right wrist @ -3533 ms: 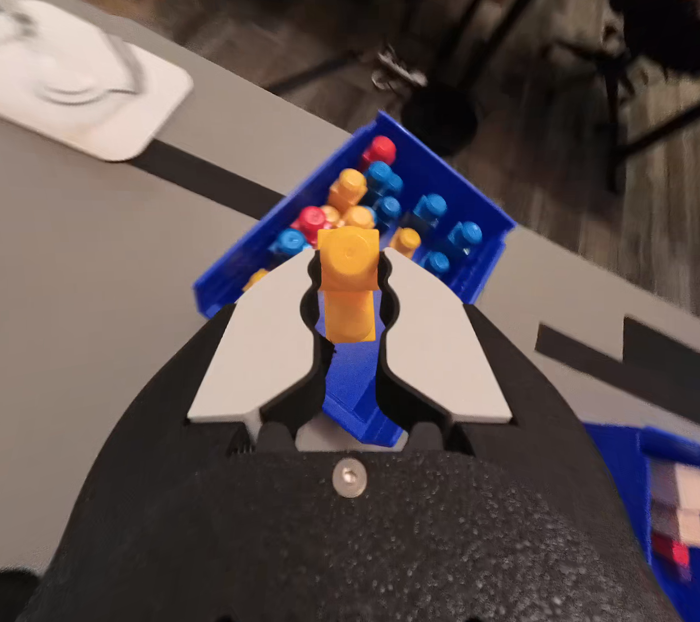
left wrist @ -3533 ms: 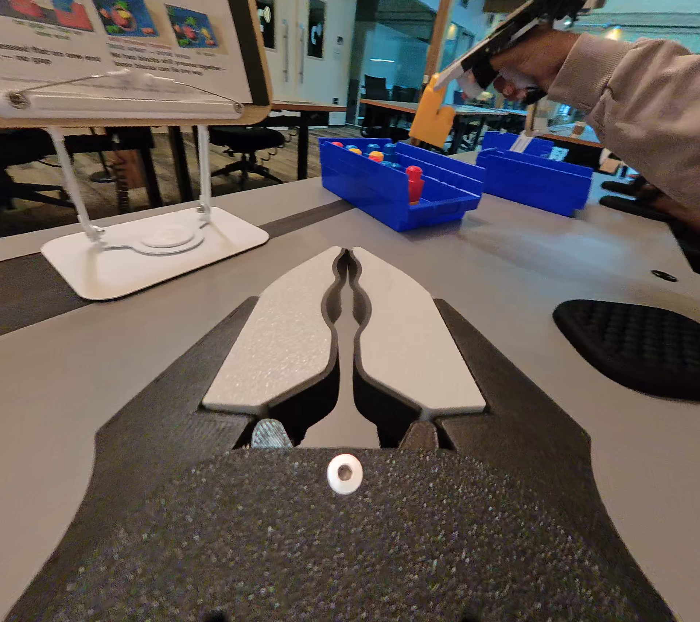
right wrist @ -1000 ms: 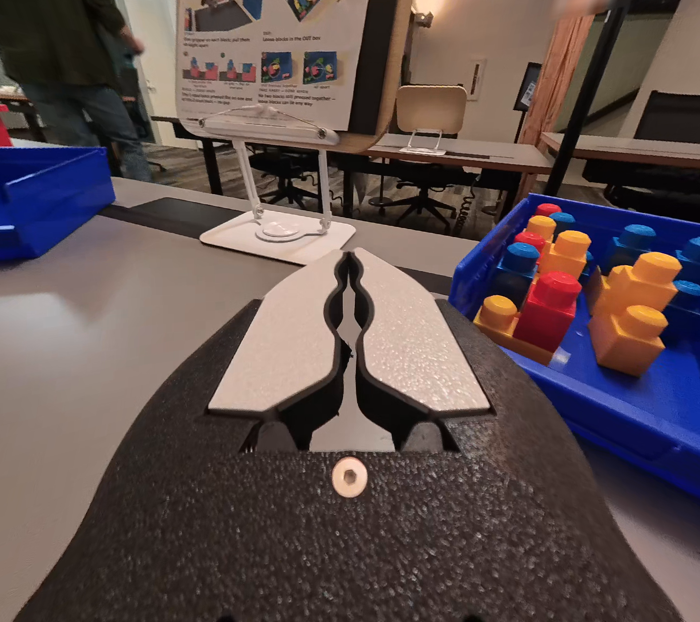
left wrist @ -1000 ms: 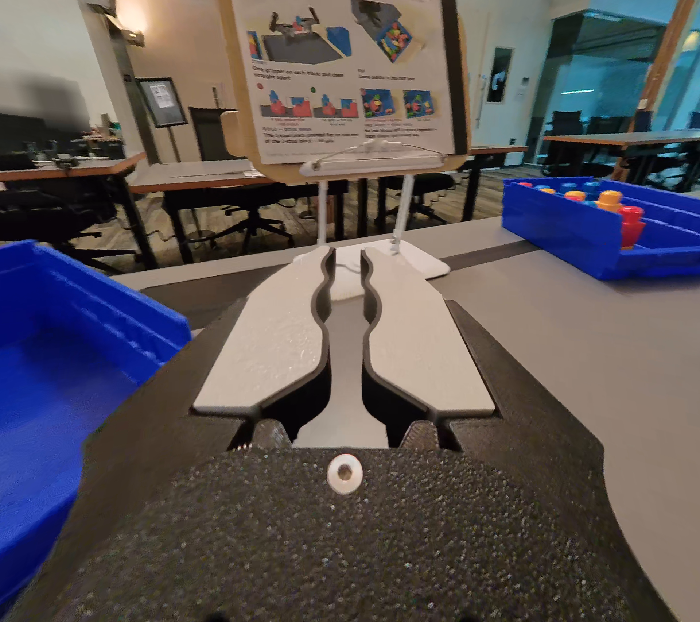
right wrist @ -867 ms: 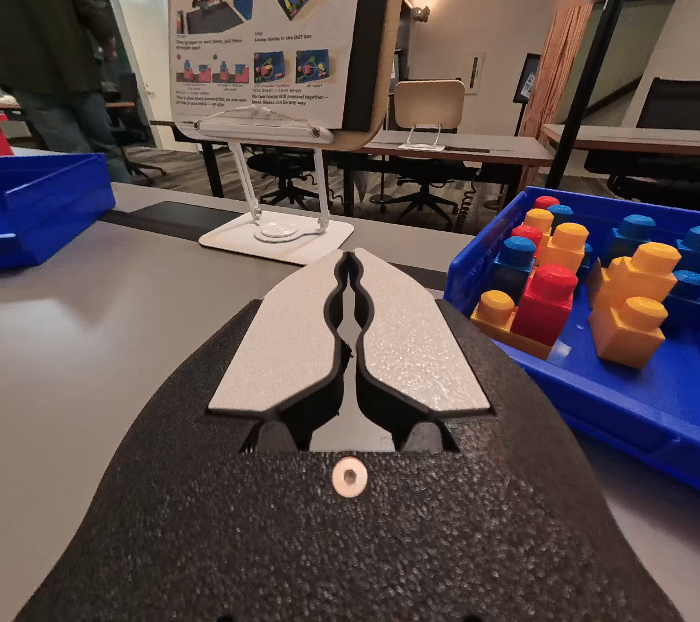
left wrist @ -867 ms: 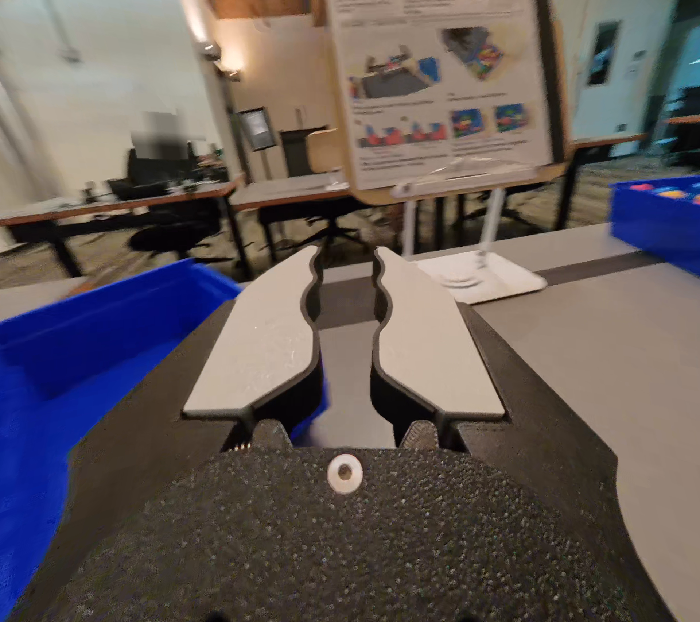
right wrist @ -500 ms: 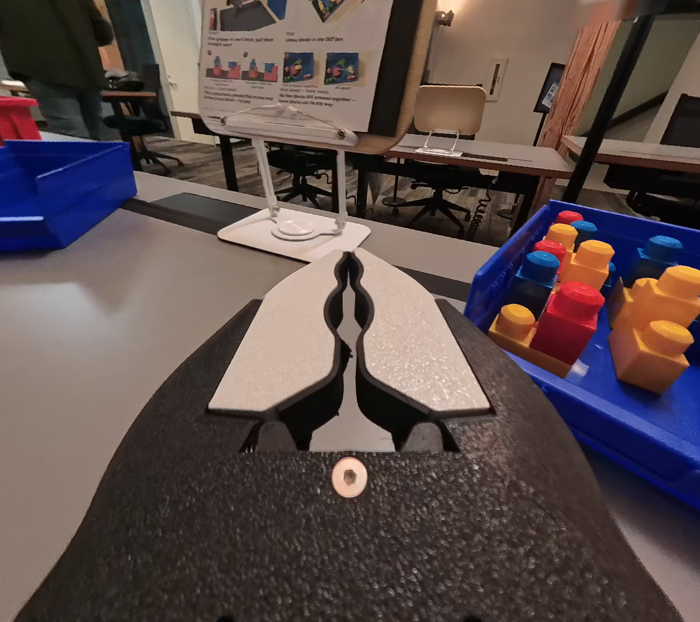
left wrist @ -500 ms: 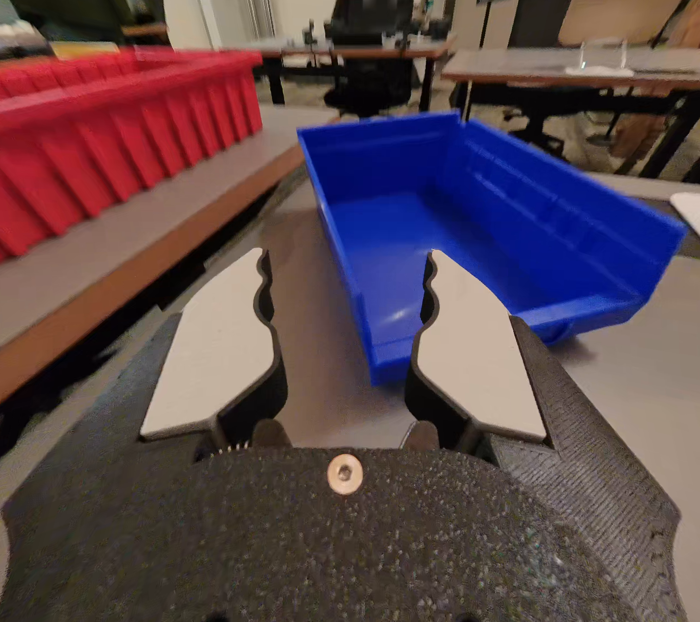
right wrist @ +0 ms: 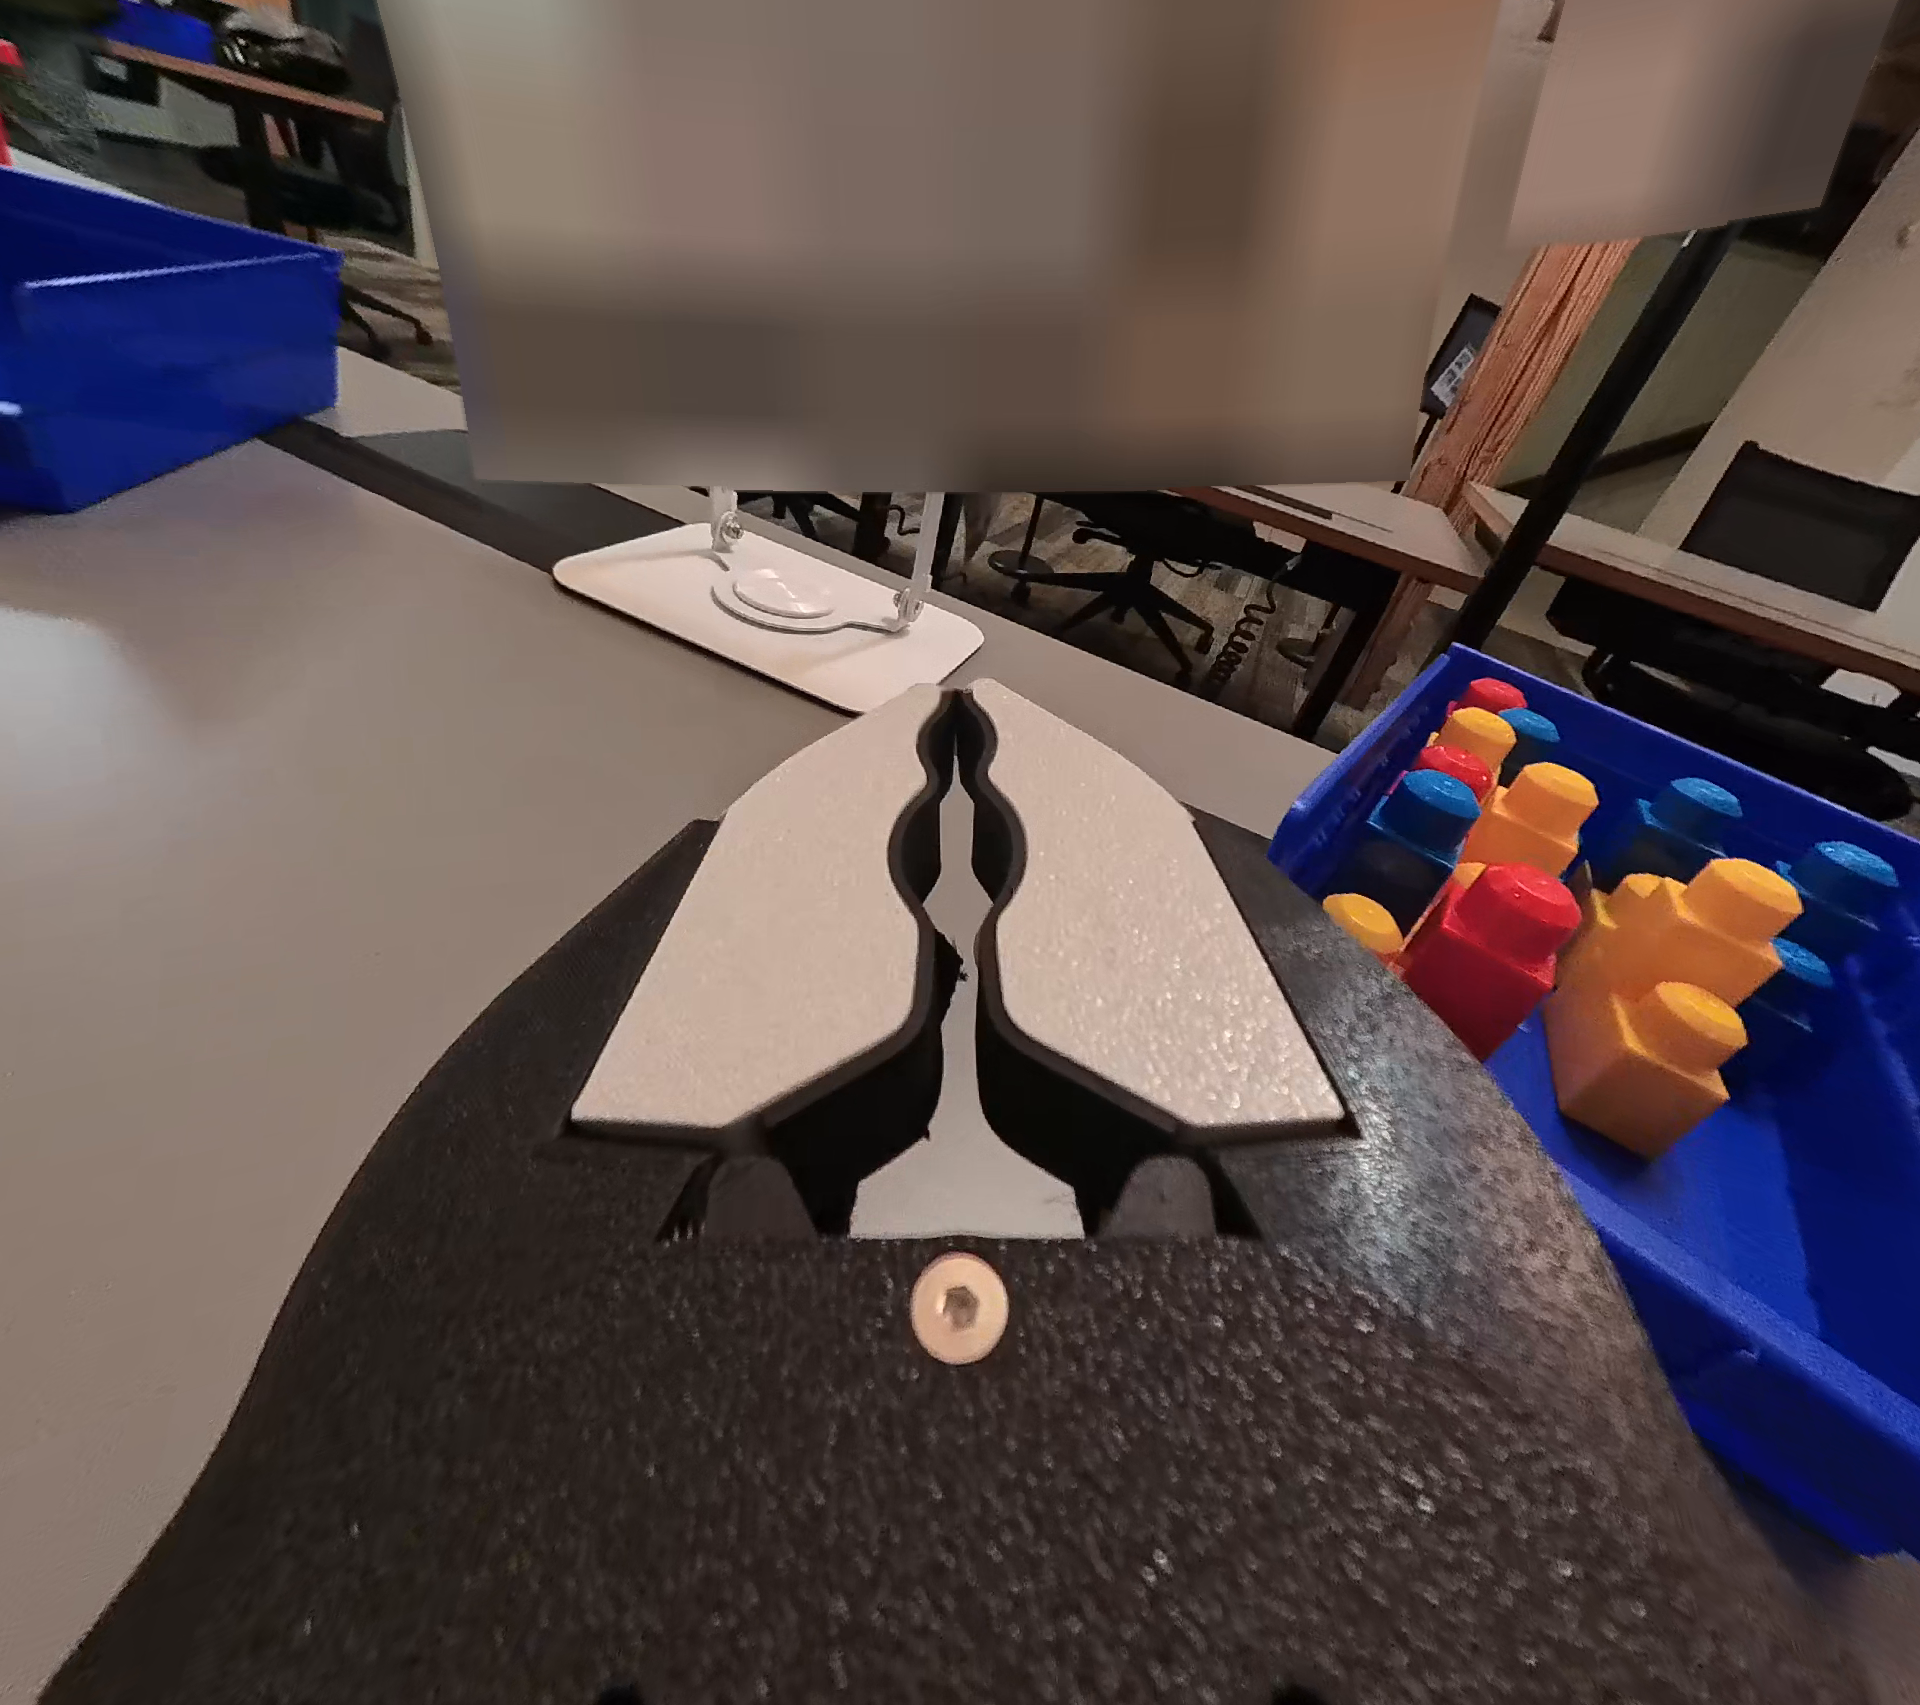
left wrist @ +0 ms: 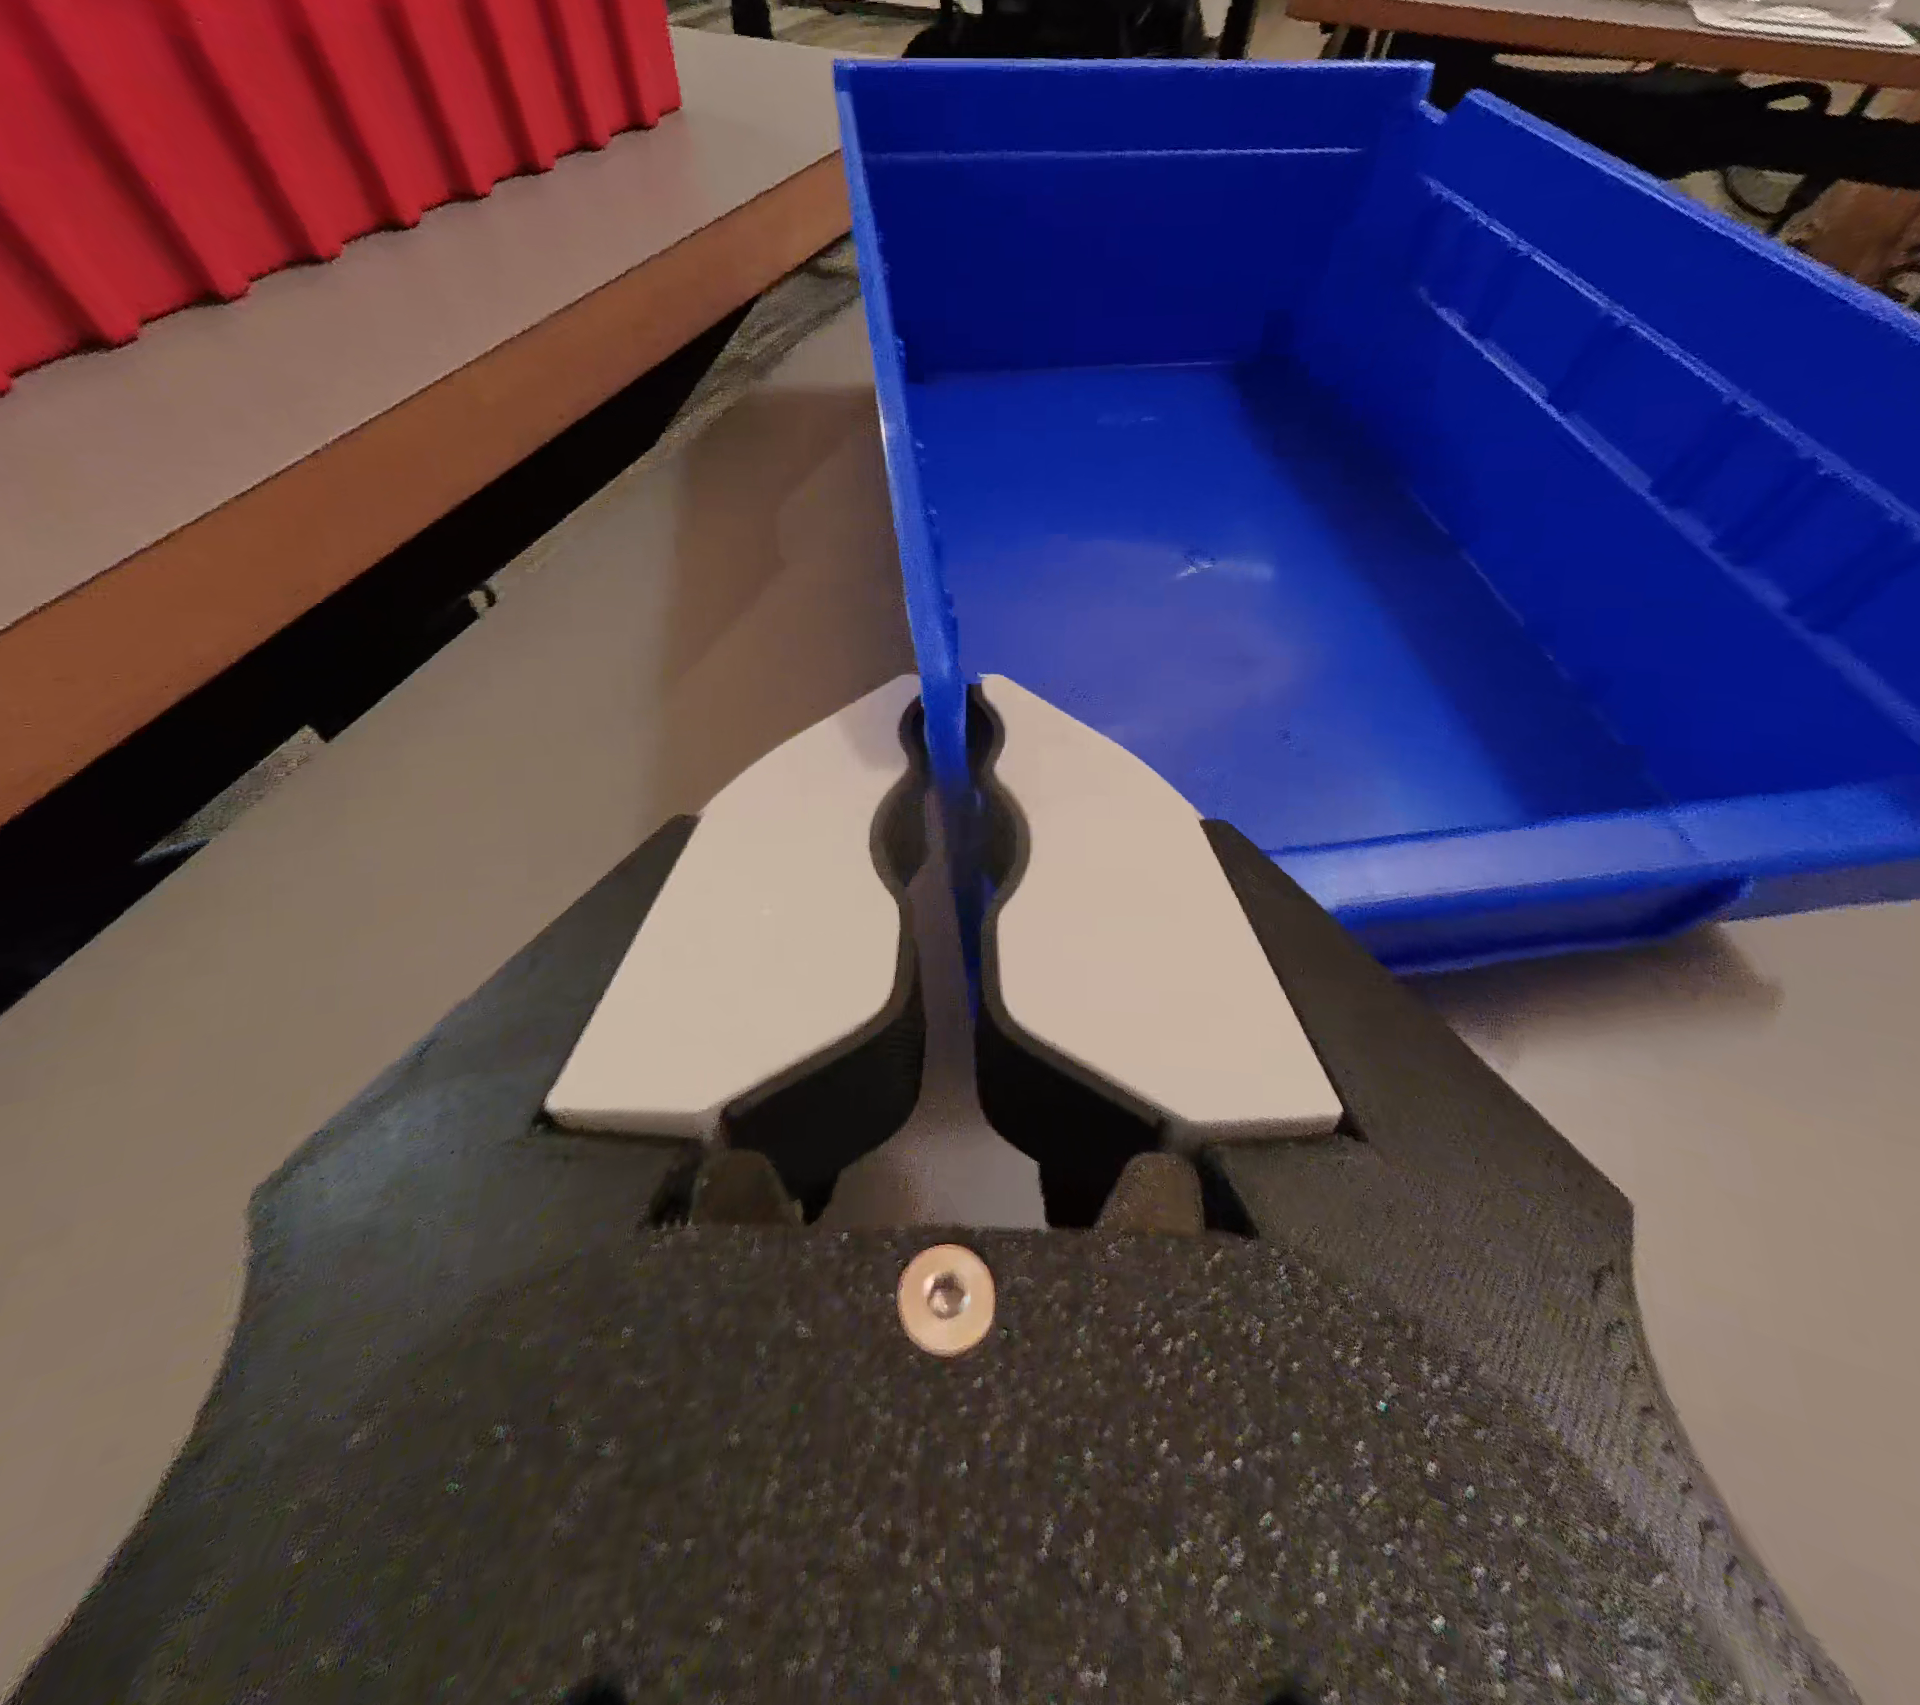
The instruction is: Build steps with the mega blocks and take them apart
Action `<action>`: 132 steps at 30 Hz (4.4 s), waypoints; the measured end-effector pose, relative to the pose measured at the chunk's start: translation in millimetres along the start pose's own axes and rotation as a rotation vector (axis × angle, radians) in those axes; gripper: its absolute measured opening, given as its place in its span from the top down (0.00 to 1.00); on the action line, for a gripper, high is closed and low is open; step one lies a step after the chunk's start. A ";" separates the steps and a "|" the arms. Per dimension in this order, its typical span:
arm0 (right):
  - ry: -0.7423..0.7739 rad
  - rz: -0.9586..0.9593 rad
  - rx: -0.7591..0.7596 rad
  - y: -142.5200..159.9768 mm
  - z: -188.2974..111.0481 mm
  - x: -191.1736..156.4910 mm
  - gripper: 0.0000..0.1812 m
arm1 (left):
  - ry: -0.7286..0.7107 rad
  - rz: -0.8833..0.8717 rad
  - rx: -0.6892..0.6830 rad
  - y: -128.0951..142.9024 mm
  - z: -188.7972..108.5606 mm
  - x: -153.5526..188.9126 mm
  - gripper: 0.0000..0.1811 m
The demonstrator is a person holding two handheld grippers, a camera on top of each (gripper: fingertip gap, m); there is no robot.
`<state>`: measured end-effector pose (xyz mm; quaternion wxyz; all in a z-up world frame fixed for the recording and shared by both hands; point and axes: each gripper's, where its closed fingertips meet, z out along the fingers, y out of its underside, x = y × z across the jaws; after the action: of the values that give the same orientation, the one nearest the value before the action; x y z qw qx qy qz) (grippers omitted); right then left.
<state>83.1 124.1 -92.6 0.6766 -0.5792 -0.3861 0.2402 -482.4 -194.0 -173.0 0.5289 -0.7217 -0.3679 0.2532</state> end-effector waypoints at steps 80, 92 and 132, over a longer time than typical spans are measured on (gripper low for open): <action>0.391 0.142 -0.133 23.4 -37.7 121.5 0.81 | 0.579 0.051 0.283 -39.4 -199.3 248.4 0.81; 0.609 0.325 -0.411 124.2 -68.1 252.9 0.60 | 0.594 0.197 0.270 -30.7 -181.9 229.7 0.93; 0.541 0.309 -0.523 95.2 -126.8 179.4 0.97 | 1.435 0.367 -0.073 83.1 -375.4 504.0 0.71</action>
<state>301.4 207.2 -145.0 0.5396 -0.8252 -0.1506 0.0717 125.7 -22.2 -122.7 0.5642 -0.7768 0.1863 -0.2088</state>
